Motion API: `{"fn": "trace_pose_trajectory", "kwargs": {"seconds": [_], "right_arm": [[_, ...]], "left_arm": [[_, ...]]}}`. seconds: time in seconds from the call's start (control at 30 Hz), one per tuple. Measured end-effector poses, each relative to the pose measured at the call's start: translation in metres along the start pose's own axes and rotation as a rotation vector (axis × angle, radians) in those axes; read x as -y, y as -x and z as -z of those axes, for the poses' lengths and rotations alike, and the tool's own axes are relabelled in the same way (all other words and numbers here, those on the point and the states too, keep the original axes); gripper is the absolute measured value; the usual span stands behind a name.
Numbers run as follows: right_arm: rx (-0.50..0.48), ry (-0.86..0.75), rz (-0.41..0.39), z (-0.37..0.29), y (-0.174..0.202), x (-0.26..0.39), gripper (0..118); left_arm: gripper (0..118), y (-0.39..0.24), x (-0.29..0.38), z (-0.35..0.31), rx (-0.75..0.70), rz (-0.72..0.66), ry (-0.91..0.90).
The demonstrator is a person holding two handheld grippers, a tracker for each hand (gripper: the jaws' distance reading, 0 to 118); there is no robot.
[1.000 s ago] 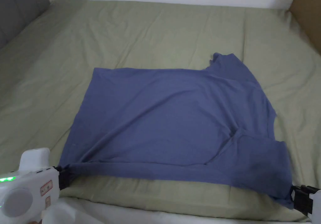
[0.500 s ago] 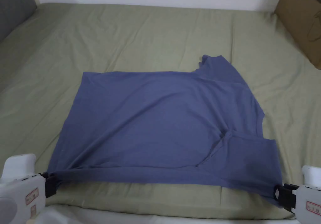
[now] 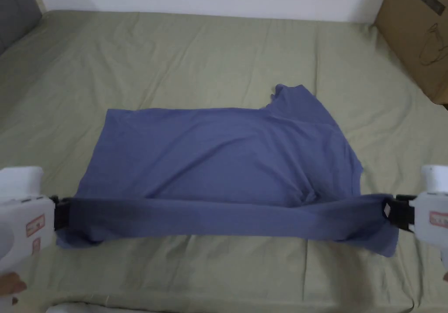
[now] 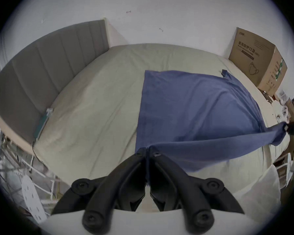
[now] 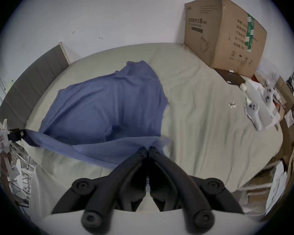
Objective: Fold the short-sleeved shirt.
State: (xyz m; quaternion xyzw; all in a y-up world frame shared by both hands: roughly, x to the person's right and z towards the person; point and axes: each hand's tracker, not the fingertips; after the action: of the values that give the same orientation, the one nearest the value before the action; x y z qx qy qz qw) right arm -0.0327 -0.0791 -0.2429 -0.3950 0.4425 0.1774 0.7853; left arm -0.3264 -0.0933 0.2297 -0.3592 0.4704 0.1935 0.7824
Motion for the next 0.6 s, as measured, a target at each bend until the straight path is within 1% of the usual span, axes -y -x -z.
{"fn": "trace_pose_trajectory", "kwargs": {"seconds": [0.07,0.1,0.17,0.27,0.3,0.33,0.4,0.43,0.47,0.57,0.6], "right_arm": [[0.029,0.036,0.001,0.029,-0.007,-0.019,0],[0.027,0.056,-0.001,0.042,-0.009,-0.029,0],[0.038,0.093,0.018,0.071,-0.01,-0.044,0],[0.045,0.135,-0.001,0.107,-0.006,-0.053,0],[0.044,0.155,-0.009,0.117,-0.004,-0.054,1],[0.049,0.184,-0.006,0.123,-0.002,-0.054,9],[0.051,0.192,0.0,0.129,-0.001,-0.051,64],[0.055,0.19,0.002,0.124,0.002,-0.048,80],[0.054,0.189,0.004,0.121,0.001,-0.046,79],[0.024,0.151,0.033,0.104,-0.004,-0.045,79],[0.026,0.134,0.044,0.096,-0.006,-0.045,79]], "left_arm": [[2,-0.003,-0.017,0.02,-0.021,0.042,0.001],[2,-0.007,-0.025,0.032,-0.028,0.067,0.005],[2,-0.011,-0.036,0.055,-0.026,0.094,0.022],[4,-0.017,-0.042,0.087,-0.041,0.111,0.073],[10,-0.017,-0.042,0.095,-0.044,0.113,0.086],[22,-0.017,-0.041,0.1,-0.055,0.111,0.106],[72,-0.019,-0.036,0.103,-0.085,0.114,0.144],[94,-0.018,-0.035,0.103,-0.088,0.107,0.158],[108,-0.016,-0.033,0.102,-0.08,0.096,0.164],[106,-0.012,-0.027,0.08,-0.037,0.059,0.125],[106,-0.011,-0.026,0.072,-0.044,0.056,0.125]]}}
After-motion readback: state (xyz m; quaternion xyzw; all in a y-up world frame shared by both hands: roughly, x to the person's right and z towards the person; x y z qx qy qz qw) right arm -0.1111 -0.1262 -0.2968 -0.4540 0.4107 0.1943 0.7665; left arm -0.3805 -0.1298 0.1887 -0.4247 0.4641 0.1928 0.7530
